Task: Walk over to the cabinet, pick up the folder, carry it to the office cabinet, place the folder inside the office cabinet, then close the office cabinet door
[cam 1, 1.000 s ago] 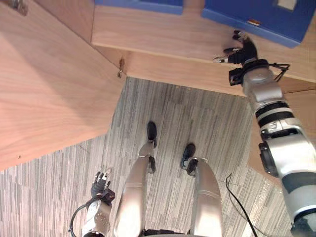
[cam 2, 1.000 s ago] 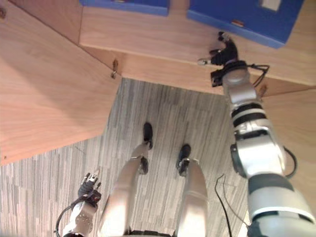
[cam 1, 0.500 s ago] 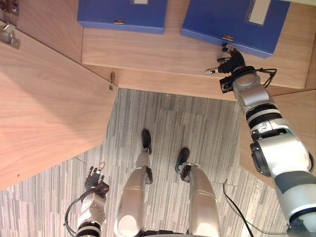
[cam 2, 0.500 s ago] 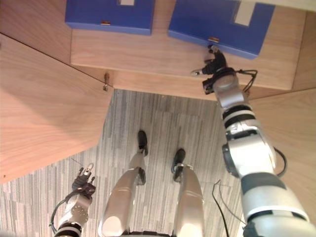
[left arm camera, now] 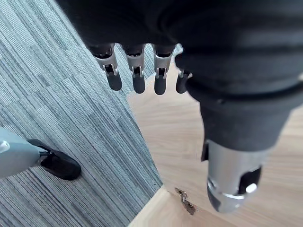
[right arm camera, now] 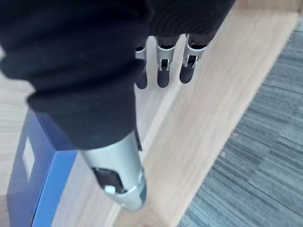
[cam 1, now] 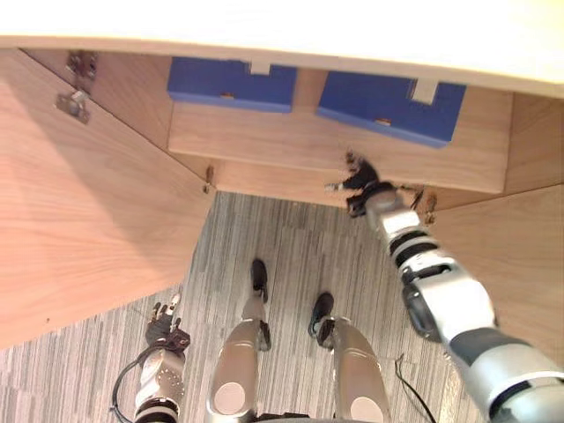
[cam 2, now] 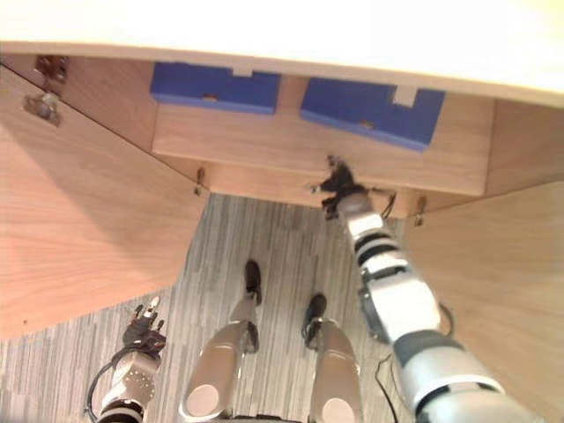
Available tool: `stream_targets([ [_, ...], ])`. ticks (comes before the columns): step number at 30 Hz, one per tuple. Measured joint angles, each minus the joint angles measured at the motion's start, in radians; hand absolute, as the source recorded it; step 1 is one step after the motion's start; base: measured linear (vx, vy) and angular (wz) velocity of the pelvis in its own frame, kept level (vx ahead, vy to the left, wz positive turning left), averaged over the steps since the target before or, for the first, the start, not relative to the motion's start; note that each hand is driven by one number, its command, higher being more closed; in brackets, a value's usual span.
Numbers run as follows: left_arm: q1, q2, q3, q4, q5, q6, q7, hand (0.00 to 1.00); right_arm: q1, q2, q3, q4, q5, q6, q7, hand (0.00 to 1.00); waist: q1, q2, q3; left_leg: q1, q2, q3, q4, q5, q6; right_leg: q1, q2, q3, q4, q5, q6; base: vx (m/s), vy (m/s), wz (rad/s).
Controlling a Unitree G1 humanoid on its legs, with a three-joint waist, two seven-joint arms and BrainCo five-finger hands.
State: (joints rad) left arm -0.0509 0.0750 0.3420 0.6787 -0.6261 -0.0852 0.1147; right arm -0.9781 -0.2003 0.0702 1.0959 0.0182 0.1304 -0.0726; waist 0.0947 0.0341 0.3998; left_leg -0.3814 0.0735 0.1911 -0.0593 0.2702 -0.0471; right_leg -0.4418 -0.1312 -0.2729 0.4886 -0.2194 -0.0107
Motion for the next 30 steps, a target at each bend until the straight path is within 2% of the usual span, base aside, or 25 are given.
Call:
stream_targets([
  [3,0.025,-0.041,0.000,0.023,0.011,-0.003,-0.001,0.00,0.155,0.099,-0.156,0.000,0.001,-0.006,-0.027,0.00,0.005,-0.001,-0.055,0.041,0.008,0.007,0.015,-0.029,0.011,0.060,0.013,0.000,-0.031,0.001,0.001,0.04,-0.063,-0.06],
  [6,0.040,-0.080,0.001,0.067,0.047,-0.003,-0.002,0.00,0.346,0.196,-0.258,0.000,0.019,-0.028,-0.051,0.00,0.011,-0.002,-0.067,0.054,0.045,0.008,0.203,-0.150,0.016,0.181,0.038,0.003,-0.088,0.008,0.002,0.05,-0.057,-0.13],
  [7,0.051,-0.094,0.009,0.076,0.056,-0.003,-0.002,0.00,0.421,0.239,-0.294,0.000,0.044,-0.031,-0.053,0.00,0.012,0.002,-0.070,0.050,0.077,0.005,0.317,-0.218,0.018,0.234,0.064,0.008,-0.111,0.012,0.000,0.02,-0.050,-0.33],
  [8,0.054,-0.104,0.020,0.082,0.066,-0.003,-0.001,0.00,0.477,0.270,-0.323,0.000,0.078,-0.037,-0.057,0.00,0.012,0.004,-0.085,0.043,0.103,-0.004,0.391,-0.264,0.019,0.262,0.085,0.016,-0.123,0.013,0.000,0.01,-0.053,-0.43],
  [9,0.059,-0.114,0.021,0.098,0.067,-0.004,0.000,0.00,0.552,0.296,-0.325,0.000,0.126,-0.045,-0.071,0.00,0.011,0.005,-0.125,0.027,0.126,-0.013,0.456,-0.307,0.014,0.274,0.108,0.026,-0.133,0.013,-0.001,0.01,-0.037,-0.35],
  [12,0.044,-0.138,0.026,0.141,0.078,-0.002,0.006,0.00,0.690,0.310,-0.332,0.022,0.205,-0.075,-0.086,0.00,-0.003,0.002,-0.191,0.036,0.145,-0.025,0.504,-0.356,0.003,0.302,0.131,0.057,-0.171,0.026,-0.001,0.02,0.018,-0.31],
  [13,0.040,-0.139,0.032,0.152,0.087,-0.002,0.005,0.00,0.707,0.302,-0.343,0.026,0.222,-0.077,-0.083,0.00,-0.008,0.001,-0.204,0.039,0.145,-0.028,0.509,-0.365,-0.004,0.304,0.134,0.067,-0.179,0.031,0.002,0.05,0.078,-0.46],
  [15,0.033,-0.144,0.094,0.200,0.111,-0.006,0.007,0.00,0.798,0.283,-0.405,0.010,0.247,-0.122,-0.075,0.00,-0.034,-0.007,-0.240,0.091,0.137,-0.001,0.486,-0.376,-0.002,0.349,0.133,0.115,-0.234,0.061,0.019,0.08,0.136,-0.48],
  [18,0.072,-0.141,0.118,0.258,0.111,-0.019,0.003,0.00,0.904,0.281,-0.546,0.007,0.239,-0.158,-0.072,0.00,-0.035,-0.020,-0.321,0.174,0.103,0.059,0.401,-0.373,0.002,0.380,0.115,0.207,-0.321,0.113,0.039,0.08,0.150,-0.77],
  [21,0.123,-0.144,0.127,0.288,0.138,-0.025,-0.022,0.00,0.962,0.258,-0.638,0.005,0.235,-0.164,-0.069,0.00,-0.046,-0.016,-0.356,0.251,0.061,0.110,0.317,-0.358,0.021,0.405,0.089,0.280,-0.381,0.161,0.062,0.04,0.156,-0.76],
  [25,0.129,-0.144,0.138,0.313,0.188,-0.041,-0.036,0.00,0.998,0.249,-0.637,-0.020,0.235,-0.164,-0.078,0.00,-0.051,-0.019,-0.357,0.319,0.035,0.200,0.255,-0.354,0.024,0.403,0.065,0.343,-0.395,0.194,0.080,-0.05,0.134,-0.64],
  [28,0.137,-0.147,0.176,0.334,0.227,-0.042,-0.036,0.00,1.006,0.279,-0.621,-0.089,0.236,-0.169,-0.091,0.00,-0.050,-0.020,-0.349,0.401,0.035,0.320,0.202,-0.360,0.018,0.391,0.072,0.360,-0.395,0.244,0.073,-0.13,0.095,-1.23],
  [30,0.145,-0.148,0.175,0.332,0.253,-0.043,-0.036,0.00,1.010,0.285,-0.586,-0.126,0.236,-0.173,-0.100,0.00,-0.050,-0.013,-0.346,0.427,0.036,0.392,0.180,-0.366,0.029,0.366,0.048,0.260,-0.369,0.232,0.036,-0.15,0.040,-1.17],
])
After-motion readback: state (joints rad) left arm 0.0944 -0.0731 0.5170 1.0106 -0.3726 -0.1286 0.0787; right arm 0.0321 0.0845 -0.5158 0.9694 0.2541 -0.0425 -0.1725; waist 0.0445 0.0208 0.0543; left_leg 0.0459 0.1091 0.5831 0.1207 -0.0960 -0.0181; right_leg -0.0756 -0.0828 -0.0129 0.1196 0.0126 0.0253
